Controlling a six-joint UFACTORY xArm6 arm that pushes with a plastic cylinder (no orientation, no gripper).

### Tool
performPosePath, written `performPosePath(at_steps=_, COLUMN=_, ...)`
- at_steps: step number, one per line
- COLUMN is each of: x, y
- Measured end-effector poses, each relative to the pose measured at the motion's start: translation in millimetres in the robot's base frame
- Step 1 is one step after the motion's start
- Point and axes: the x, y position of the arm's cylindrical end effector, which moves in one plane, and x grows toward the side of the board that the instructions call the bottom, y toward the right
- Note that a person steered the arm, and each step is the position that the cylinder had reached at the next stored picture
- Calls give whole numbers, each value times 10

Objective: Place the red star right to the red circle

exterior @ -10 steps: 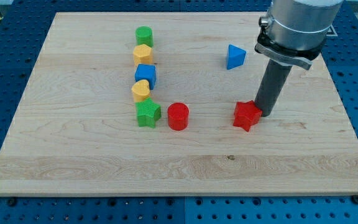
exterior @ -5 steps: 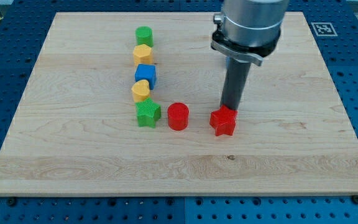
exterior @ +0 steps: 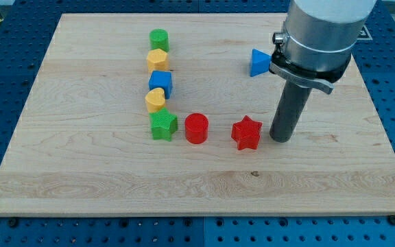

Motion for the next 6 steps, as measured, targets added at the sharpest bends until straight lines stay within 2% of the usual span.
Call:
performPosePath(at_steps=5, x=-26, y=-422)
performPosePath(at_steps=6, x=-166, y=-422)
